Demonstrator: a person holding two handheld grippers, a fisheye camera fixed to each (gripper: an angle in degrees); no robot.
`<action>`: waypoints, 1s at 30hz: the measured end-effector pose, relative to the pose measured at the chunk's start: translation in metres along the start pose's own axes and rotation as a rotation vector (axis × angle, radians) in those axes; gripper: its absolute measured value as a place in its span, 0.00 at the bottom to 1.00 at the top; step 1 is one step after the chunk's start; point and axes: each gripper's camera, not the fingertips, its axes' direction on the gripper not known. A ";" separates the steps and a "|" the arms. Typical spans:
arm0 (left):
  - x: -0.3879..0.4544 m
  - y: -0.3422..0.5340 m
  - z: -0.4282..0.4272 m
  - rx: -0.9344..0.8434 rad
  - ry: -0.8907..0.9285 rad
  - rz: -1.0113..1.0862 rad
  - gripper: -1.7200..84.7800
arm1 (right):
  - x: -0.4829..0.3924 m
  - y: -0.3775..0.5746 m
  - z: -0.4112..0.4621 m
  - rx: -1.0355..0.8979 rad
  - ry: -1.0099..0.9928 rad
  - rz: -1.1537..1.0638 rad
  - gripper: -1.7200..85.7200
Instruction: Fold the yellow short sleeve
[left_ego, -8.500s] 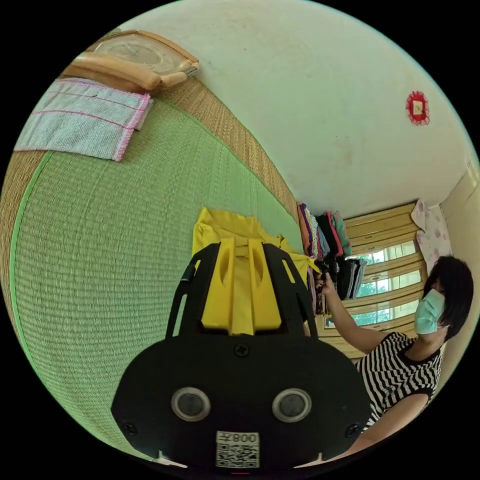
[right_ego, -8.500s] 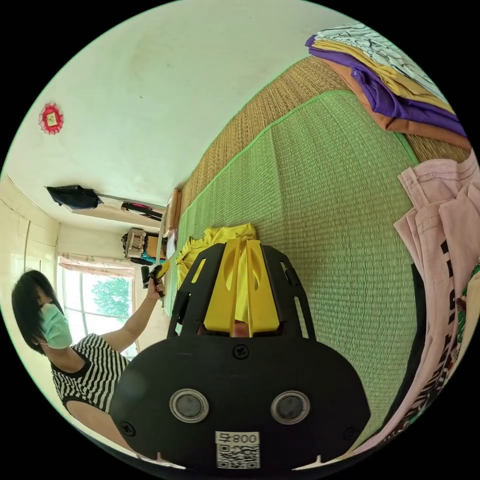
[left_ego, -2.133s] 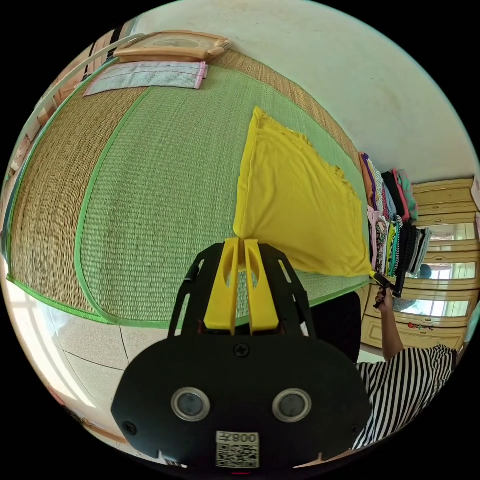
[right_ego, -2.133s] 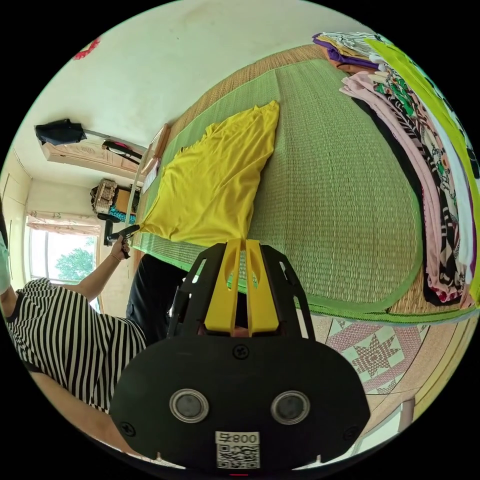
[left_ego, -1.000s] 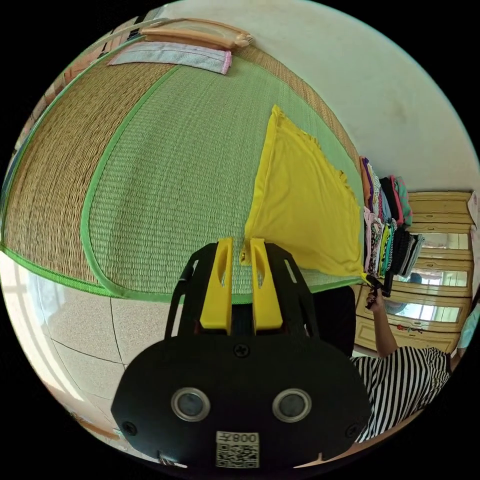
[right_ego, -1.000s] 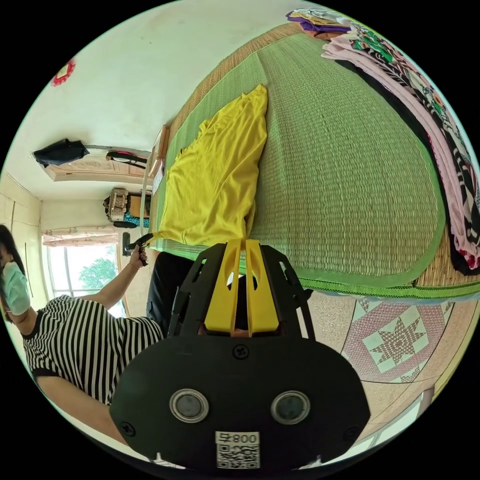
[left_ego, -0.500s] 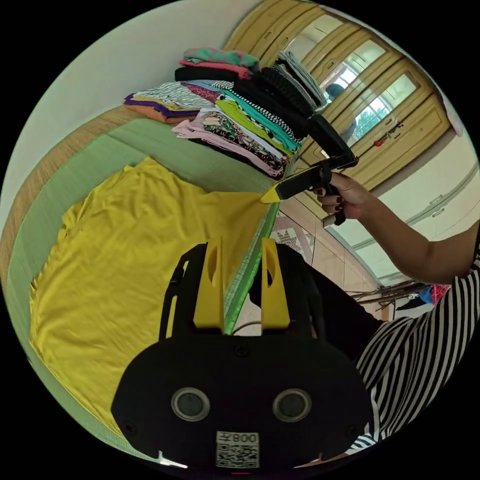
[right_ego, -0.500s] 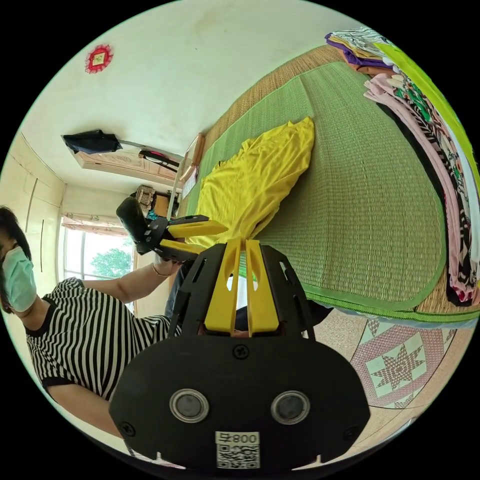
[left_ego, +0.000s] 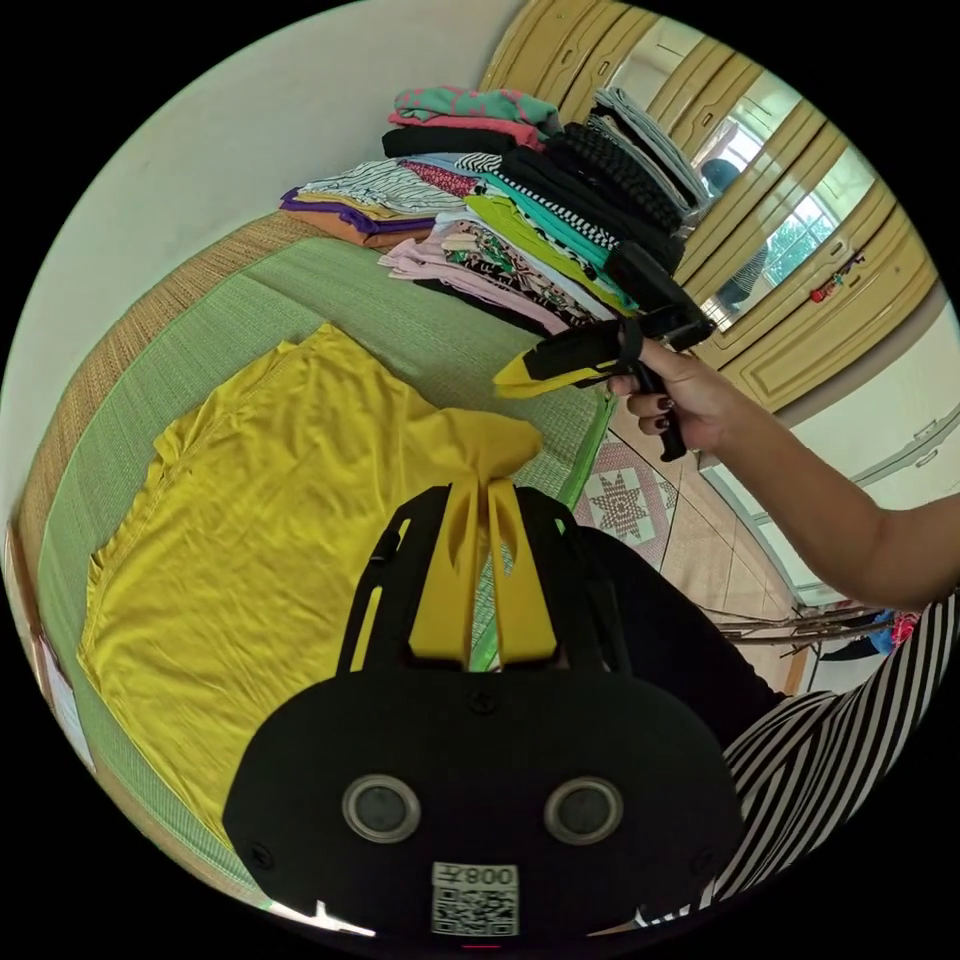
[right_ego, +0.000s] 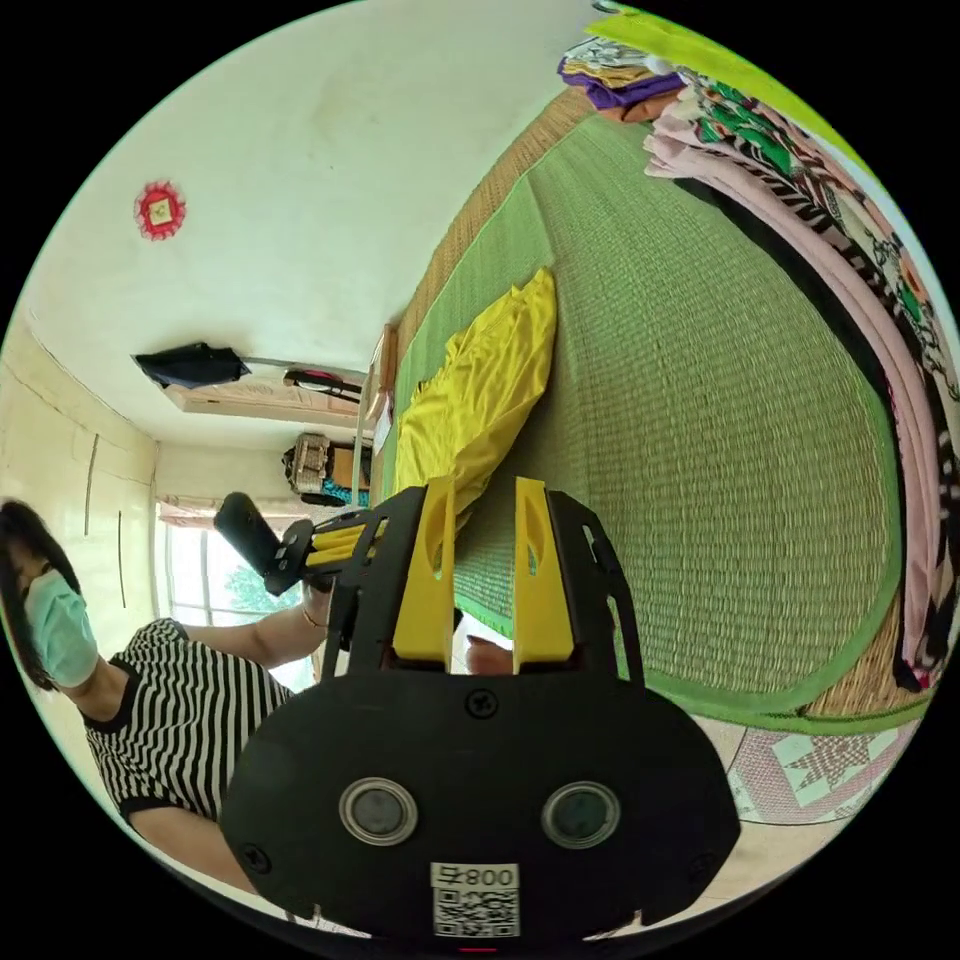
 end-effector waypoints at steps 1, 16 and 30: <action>0.003 -0.003 0.001 -0.002 0.003 0.003 0.03 | 0.004 -0.008 0.004 -0.006 0.002 0.008 0.14; 0.003 -0.015 0.026 0.046 0.119 -0.027 0.03 | 0.025 -0.148 0.044 -0.046 -0.013 0.072 0.13; -0.029 0.014 0.060 0.079 0.186 -0.037 0.03 | -0.016 -0.186 0.044 -0.073 0.049 0.028 0.05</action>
